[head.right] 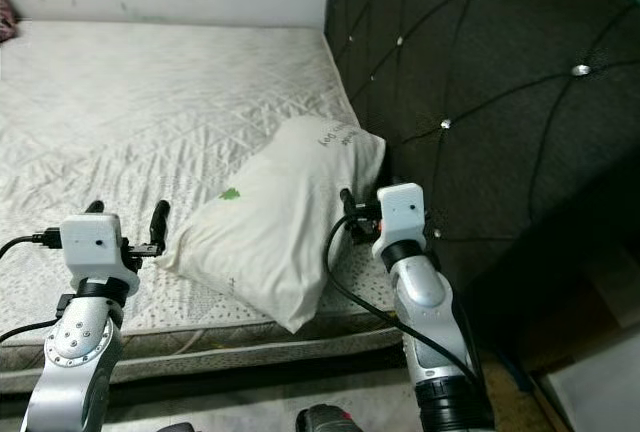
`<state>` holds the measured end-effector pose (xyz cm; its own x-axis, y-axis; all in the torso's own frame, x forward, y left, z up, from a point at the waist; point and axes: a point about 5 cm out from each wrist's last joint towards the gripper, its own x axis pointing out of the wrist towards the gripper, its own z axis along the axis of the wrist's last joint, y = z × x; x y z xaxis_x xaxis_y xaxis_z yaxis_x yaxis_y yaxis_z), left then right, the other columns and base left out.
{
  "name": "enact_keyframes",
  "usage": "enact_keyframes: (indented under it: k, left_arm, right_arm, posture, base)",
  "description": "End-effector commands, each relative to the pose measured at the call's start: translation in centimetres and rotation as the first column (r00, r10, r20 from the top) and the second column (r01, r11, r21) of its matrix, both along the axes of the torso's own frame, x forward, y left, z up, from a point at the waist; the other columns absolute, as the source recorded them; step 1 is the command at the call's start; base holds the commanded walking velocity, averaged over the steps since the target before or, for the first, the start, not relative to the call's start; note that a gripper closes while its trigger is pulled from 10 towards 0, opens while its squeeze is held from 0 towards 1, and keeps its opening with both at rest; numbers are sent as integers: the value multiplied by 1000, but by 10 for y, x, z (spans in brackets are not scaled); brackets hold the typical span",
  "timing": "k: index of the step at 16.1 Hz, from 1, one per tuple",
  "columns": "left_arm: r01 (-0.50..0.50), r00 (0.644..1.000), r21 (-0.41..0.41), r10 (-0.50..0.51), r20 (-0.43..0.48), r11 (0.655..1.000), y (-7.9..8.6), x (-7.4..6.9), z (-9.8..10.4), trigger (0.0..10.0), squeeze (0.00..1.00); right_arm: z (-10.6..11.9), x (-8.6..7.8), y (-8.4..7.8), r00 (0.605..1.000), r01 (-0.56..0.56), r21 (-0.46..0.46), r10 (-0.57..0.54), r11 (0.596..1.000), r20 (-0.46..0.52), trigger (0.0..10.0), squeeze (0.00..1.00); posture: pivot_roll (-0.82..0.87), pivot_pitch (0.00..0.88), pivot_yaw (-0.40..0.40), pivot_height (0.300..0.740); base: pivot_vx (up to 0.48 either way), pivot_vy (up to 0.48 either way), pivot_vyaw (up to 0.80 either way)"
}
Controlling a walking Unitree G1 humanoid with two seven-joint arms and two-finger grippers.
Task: Clean up the room
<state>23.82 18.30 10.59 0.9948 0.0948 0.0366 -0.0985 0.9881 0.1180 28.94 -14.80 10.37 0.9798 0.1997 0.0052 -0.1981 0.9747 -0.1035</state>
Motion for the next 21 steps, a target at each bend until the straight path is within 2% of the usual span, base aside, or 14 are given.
enact_keyframes:
  k: [1, 8, 14, 21]
  left_arm:
    - [0, 1000, -3, 0, 14, 1000, -1, 0, 3, 10000, 0]
    - [-9, 1000, -12, 9, 22, 1000, -2, 0, 3, 10000, 0]
    - [-16, 1000, -16, 17, 21, 1000, -2, 0, 3, 10000, 0]
    - [-6, 999, -27, 7, 36, 1000, -3, -1, 5, 10000, 0]
  right_arm:
    - [7, 3, -1, 1000, -5, -4, 5, 1000, 28, 10000, 0]
    - [8, 3, 3, 999, -31, 3, 31, 1000, 31, 10000, 0]
    - [8, 3, 3, 999, -38, 2, 38, 999, 23, 10000, 0]
    - [7, 4, 3, 999, -44, 0, 44, 999, 17, 10000, 0]
  posture:
    - [-46, 11, -57, 740]
    - [-46, 14, -58, 740]
    - [-47, 19, -62, 676]
    - [-45, 22, -66, 676]
  base:
    - [0, 0, 0]
    - [0, 0, 0]
    - [0, 0, 0]
    - [0, 0, 0]
